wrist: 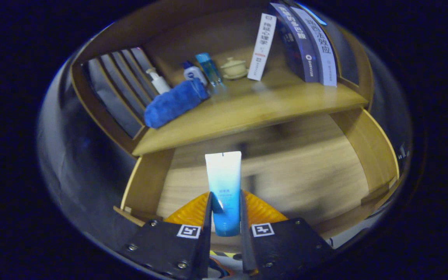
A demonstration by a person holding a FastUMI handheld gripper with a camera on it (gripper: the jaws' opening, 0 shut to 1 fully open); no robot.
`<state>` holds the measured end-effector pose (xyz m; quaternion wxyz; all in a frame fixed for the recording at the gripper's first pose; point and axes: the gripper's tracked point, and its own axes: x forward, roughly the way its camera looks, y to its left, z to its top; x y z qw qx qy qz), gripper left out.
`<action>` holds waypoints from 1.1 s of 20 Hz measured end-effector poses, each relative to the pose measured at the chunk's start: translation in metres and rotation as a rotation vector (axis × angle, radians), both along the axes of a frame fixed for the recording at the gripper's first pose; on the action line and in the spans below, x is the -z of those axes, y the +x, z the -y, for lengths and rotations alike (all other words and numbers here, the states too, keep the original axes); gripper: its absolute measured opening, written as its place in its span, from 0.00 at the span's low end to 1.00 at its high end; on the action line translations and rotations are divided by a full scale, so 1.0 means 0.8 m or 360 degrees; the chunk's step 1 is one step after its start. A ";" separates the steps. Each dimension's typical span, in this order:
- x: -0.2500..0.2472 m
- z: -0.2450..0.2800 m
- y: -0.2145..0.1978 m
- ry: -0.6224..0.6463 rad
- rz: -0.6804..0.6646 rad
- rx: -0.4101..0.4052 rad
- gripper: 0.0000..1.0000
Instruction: Pull open the drawer, take out the items inside it, and place them on the countertop above the cabinet.
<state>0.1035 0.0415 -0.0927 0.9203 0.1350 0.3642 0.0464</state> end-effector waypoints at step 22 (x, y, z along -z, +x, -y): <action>-0.088 0.018 0.132 -0.0344 0.0603 0.0146 0.33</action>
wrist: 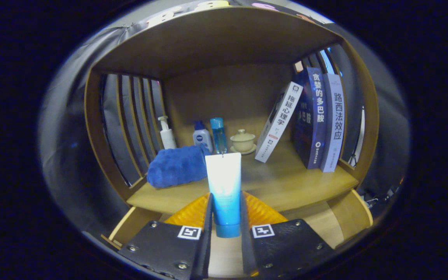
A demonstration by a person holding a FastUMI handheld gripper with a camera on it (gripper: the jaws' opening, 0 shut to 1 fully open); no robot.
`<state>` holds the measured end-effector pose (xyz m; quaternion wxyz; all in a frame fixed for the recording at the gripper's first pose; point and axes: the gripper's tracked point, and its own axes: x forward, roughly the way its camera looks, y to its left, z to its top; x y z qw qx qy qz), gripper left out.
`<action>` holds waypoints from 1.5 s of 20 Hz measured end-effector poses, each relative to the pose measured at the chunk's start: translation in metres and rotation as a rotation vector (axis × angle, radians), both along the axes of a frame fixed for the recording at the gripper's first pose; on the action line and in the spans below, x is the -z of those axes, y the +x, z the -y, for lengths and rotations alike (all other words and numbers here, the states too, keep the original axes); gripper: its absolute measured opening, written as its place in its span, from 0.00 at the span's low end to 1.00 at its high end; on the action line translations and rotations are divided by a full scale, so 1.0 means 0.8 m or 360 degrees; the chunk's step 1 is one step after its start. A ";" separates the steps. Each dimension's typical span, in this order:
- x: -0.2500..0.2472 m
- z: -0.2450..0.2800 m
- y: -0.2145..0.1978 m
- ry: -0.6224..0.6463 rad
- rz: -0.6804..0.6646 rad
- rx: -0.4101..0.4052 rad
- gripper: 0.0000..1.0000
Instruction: Pull open the drawer, take out the items inside it, and place them on the countertop above the cabinet.
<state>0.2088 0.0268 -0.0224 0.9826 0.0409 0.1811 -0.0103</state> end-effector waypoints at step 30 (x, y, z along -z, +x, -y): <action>-0.011 0.028 -0.030 -0.0197 0.0038 0.0082 0.98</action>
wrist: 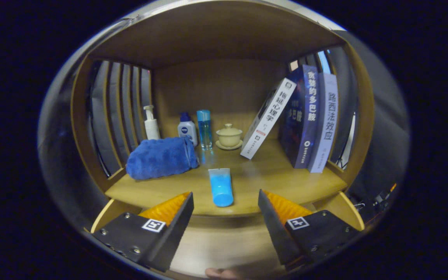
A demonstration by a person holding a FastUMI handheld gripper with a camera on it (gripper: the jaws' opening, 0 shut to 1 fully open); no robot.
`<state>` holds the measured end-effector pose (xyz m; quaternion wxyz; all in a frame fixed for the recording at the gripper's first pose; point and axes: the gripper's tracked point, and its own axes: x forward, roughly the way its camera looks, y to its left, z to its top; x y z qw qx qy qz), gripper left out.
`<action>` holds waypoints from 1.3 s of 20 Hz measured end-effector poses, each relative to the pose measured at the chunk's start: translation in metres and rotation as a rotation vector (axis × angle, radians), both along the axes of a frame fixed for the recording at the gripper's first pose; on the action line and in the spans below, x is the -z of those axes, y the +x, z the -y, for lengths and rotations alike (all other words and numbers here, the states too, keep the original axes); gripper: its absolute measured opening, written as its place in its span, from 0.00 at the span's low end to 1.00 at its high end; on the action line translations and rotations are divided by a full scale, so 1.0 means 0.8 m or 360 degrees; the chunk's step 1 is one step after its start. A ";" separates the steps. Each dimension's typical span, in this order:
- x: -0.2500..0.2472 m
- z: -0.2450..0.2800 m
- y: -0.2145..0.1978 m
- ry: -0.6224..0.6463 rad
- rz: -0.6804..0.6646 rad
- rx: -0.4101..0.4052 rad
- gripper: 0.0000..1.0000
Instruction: Pull open the drawer, take out the items inside it, and place them on the countertop above the cabinet.
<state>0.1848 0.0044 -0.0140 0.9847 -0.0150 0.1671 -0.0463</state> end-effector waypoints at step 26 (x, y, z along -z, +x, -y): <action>0.108 0.037 -0.231 0.0250 0.0282 0.0060 0.99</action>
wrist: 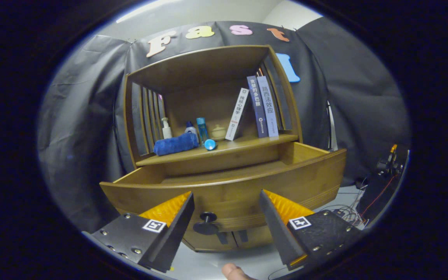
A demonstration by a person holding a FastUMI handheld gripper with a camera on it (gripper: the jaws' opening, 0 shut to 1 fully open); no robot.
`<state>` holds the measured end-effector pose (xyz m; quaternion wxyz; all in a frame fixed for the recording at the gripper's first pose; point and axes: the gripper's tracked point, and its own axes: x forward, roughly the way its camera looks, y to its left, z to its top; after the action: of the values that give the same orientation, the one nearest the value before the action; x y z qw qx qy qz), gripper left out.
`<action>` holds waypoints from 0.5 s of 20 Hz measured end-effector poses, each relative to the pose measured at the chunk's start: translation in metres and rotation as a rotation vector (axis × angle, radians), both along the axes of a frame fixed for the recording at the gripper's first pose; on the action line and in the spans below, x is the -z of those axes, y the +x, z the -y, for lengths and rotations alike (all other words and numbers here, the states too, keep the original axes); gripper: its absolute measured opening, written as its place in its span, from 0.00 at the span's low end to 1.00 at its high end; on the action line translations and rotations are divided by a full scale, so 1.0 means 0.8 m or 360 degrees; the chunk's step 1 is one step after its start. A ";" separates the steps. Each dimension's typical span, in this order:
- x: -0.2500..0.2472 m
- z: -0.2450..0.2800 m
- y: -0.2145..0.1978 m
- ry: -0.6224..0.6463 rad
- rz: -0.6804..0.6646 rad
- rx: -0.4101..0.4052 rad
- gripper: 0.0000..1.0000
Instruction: Pull open the drawer, take out the items inside it, and place them on the countertop above the cabinet.
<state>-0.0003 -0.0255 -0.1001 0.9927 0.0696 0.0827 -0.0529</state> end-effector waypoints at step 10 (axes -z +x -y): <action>0.040 -0.035 0.030 -0.0231 -0.0094 -0.0016 0.98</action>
<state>0.0240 0.0025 -0.1320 0.9925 -0.0045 0.1084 -0.0557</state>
